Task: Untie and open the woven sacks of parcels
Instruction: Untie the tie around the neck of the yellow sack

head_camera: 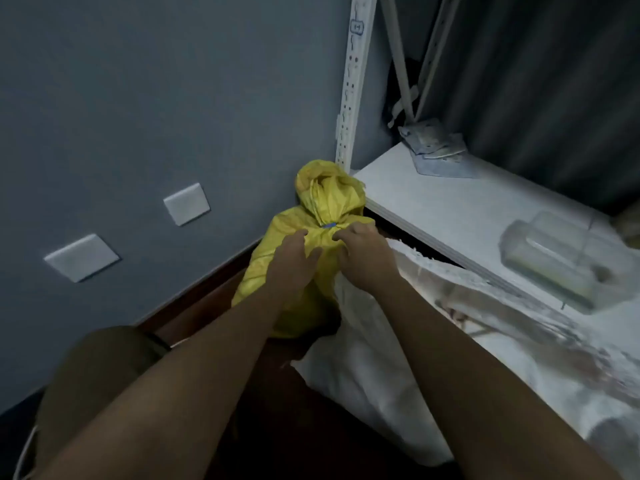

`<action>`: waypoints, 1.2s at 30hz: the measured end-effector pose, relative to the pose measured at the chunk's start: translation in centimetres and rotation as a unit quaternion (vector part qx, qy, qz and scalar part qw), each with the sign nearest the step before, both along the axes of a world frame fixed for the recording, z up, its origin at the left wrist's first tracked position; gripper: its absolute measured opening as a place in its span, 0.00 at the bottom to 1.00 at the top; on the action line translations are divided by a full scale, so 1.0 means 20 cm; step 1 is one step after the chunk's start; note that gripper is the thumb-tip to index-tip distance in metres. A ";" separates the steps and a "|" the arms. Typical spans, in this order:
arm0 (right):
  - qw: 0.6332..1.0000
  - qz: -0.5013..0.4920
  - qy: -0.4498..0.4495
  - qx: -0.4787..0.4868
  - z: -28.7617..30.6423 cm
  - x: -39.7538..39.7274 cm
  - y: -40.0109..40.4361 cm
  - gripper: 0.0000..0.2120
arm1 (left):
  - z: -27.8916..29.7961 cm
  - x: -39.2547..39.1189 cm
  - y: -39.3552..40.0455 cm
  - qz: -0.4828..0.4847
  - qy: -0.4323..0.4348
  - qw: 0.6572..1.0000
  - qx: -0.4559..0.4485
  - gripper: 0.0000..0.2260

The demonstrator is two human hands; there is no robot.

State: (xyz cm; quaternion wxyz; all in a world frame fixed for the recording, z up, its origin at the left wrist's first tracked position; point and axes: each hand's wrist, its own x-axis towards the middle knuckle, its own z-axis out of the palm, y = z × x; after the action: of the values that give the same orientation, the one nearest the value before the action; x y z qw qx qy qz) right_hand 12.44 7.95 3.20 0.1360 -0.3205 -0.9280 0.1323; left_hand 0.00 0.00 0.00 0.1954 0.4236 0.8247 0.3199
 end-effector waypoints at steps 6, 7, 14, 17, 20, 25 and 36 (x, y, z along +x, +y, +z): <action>0.992 -0.103 -0.058 -0.050 -0.08 -0.13 0.08 0.18 | -0.04 -0.15 0.25 -0.083 -0.034 0.996 0.022 0.18; 0.990 -0.116 -0.060 -0.057 -0.09 -0.13 0.09 0.18 | -0.05 -0.17 0.29 -0.099 -0.027 0.994 0.031 0.16; 0.979 -0.178 -0.045 -0.085 -0.06 -0.16 0.10 0.16 | -0.08 -0.29 0.45 -0.093 0.012 0.995 -0.020 0.11; 0.975 -0.196 -0.057 -0.089 -0.03 -0.20 0.08 0.15 | -0.07 -0.36 0.45 -0.108 -0.003 0.989 -0.101 0.16; 0.971 -0.207 -0.075 -0.097 -0.01 -0.24 0.04 0.16 | -0.04 -0.39 0.41 -0.112 -0.022 0.986 -0.117 0.12; 0.966 -0.219 -0.093 -0.099 0.01 -0.29 -0.03 0.18 | 0.03 -0.40 0.34 -0.169 -0.028 0.982 -0.081 0.19; 0.958 -0.191 0.050 -0.206 -0.20 -0.35 -0.07 0.16 | 0.03 -0.34 0.18 -0.166 -0.104 0.980 -0.021 0.14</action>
State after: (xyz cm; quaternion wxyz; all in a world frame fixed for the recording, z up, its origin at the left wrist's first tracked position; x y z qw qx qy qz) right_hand 5.44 6.50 -0.84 0.1355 -0.5059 -0.7942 0.3081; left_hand -6.83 3.59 0.53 0.3390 0.5153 0.7244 0.3080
